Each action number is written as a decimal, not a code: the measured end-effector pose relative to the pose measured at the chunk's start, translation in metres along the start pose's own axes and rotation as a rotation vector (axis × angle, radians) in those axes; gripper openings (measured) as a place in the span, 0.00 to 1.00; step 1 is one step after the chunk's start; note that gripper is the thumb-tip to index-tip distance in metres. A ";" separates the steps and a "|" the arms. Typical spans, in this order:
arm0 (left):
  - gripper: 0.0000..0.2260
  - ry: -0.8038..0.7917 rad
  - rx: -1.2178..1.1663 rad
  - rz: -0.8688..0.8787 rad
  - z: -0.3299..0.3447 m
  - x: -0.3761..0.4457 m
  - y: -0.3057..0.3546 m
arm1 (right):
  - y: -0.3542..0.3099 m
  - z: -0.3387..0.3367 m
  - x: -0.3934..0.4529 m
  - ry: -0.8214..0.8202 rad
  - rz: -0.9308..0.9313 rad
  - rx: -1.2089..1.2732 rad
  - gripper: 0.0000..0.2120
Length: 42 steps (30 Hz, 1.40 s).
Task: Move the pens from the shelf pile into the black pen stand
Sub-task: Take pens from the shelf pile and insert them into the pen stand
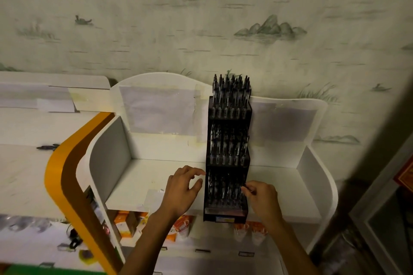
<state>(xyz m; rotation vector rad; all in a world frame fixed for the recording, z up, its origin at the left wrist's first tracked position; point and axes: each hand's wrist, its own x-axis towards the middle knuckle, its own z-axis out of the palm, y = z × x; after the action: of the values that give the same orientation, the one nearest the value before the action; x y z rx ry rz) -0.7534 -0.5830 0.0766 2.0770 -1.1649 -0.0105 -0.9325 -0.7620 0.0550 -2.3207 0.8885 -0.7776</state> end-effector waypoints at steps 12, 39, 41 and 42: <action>0.11 0.047 0.052 -0.059 -0.024 -0.013 -0.004 | -0.035 -0.013 0.003 0.021 -0.054 0.070 0.05; 0.19 0.228 0.262 -0.198 -0.346 -0.151 -0.251 | -0.404 0.225 -0.054 -0.179 -0.392 0.252 0.11; 0.19 0.217 0.264 -0.203 -0.366 -0.156 -0.277 | -0.431 0.247 -0.062 -0.159 -0.393 0.279 0.11; 0.18 0.211 0.264 -0.205 -0.375 -0.158 -0.288 | -0.442 0.258 -0.065 -0.159 -0.388 0.287 0.11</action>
<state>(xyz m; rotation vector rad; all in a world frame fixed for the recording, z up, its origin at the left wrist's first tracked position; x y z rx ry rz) -0.5060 -0.1525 0.1215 2.3561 -0.8595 0.2721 -0.6173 -0.3620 0.1407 -2.2788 0.2373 -0.8007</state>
